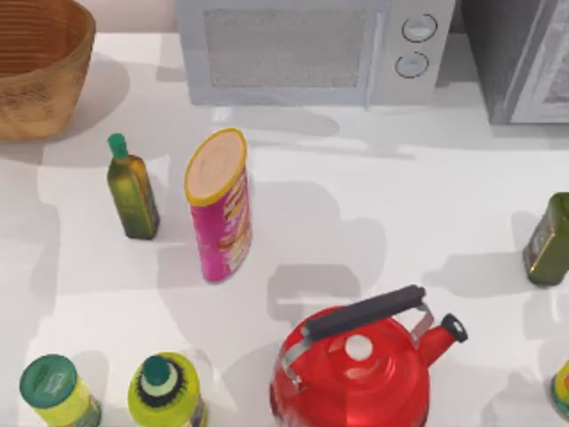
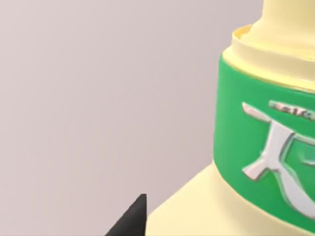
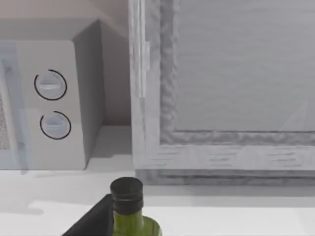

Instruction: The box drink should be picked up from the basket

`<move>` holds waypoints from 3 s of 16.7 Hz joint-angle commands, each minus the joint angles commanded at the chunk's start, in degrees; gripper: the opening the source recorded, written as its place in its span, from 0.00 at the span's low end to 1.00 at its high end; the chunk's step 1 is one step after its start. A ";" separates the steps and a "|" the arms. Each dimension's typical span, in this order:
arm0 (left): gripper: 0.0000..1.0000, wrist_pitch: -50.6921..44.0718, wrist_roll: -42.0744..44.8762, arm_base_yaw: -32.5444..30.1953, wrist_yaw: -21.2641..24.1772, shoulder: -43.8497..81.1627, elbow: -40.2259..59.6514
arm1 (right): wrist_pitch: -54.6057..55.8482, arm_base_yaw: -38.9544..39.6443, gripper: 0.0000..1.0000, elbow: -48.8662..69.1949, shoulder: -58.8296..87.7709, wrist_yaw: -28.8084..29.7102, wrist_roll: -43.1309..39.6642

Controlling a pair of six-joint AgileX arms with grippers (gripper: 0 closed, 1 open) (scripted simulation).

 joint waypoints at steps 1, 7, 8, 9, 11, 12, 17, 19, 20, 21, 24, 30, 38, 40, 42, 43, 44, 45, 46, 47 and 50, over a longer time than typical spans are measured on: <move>0.00 -1.12 0.00 -0.01 -0.01 -0.59 0.51 | 0.00 0.00 1.00 0.00 0.00 0.00 0.00; 0.00 -1.62 0.10 0.07 -0.03 -0.70 0.64 | 0.00 0.00 1.00 0.00 0.00 0.00 0.00; 0.00 -1.83 0.04 0.02 -0.07 -1.16 0.19 | 0.00 0.00 1.00 0.00 0.00 0.00 0.00; 0.00 -2.22 -0.06 -0.09 -0.18 -2.10 -0.70 | 0.00 0.00 1.00 0.00 0.00 0.00 0.00; 0.00 -3.32 -0.28 -0.47 -0.54 -5.42 -3.56 | 0.00 0.00 1.00 0.00 0.00 0.00 0.00; 0.00 -3.96 -0.35 -0.71 -0.77 -7.79 -5.39 | 0.00 0.00 1.00 0.00 0.00 0.00 0.00; 0.00 -7.94 -0.48 -2.31 -2.41 -25.14 -17.70 | 0.00 0.00 1.00 0.00 0.00 0.00 0.00; 0.00 -9.97 -0.53 -3.07 -3.28 -33.49 -23.64 | 0.00 0.00 1.00 0.00 0.00 0.00 0.00; 0.00 -11.08 -0.56 -3.46 -3.75 -37.87 -26.90 | 0.00 0.00 1.00 0.00 0.00 0.00 0.00; 0.00 -12.24 -0.59 -3.87 -4.24 -42.46 -30.34 | 0.00 0.00 1.00 0.00 0.00 0.00 0.00; 0.00 -16.01 -0.62 -5.13 -5.84 -57.35 -41.37 | 0.00 0.00 1.00 0.00 0.00 0.00 0.00; 0.00 -24.05 -0.60 -7.74 -9.26 -89.70 -64.66 | 0.00 0.00 1.00 0.00 0.00 0.00 0.00; 0.00 -30.12 -0.80 -9.95 -11.63 -111.66 -82.08 | 0.00 0.00 1.00 0.00 0.00 0.00 0.00; 0.00 -30.16 -0.81 -9.98 -11.64 -111.78 -82.17 | 0.00 0.00 1.00 0.00 0.00 0.00 0.00; 0.00 -30.16 -0.81 -9.98 -11.64 -111.78 -82.17 | 0.00 0.00 1.00 0.00 0.00 0.00 0.00; 0.00 -30.09 -0.70 -9.79 -11.62 -111.52 -82.12 | 0.00 0.00 1.00 0.00 0.00 0.00 0.00; 0.00 -30.06 -0.70 -9.81 -11.66 -111.49 -82.12 | 0.00 0.00 1.00 0.00 0.00 0.00 0.00; 0.00 -29.64 -0.73 -10.07 -12.26 -110.88 -82.08 | 0.00 0.00 1.00 0.00 0.00 0.00 0.00; 0.00 -28.74 -0.73 -10.60 -13.46 -109.65 -81.94 | 0.00 0.00 1.00 0.00 0.00 0.00 0.00; 0.00 -27.34 -0.69 -11.38 -15.18 -107.83 -81.63 | 0.00 0.00 1.00 0.00 0.00 0.00 0.00; 0.00 -20.45 -0.19 -14.98 -22.95 -99.39 -79.63 | 0.00 0.00 1.00 0.00 0.00 0.00 0.00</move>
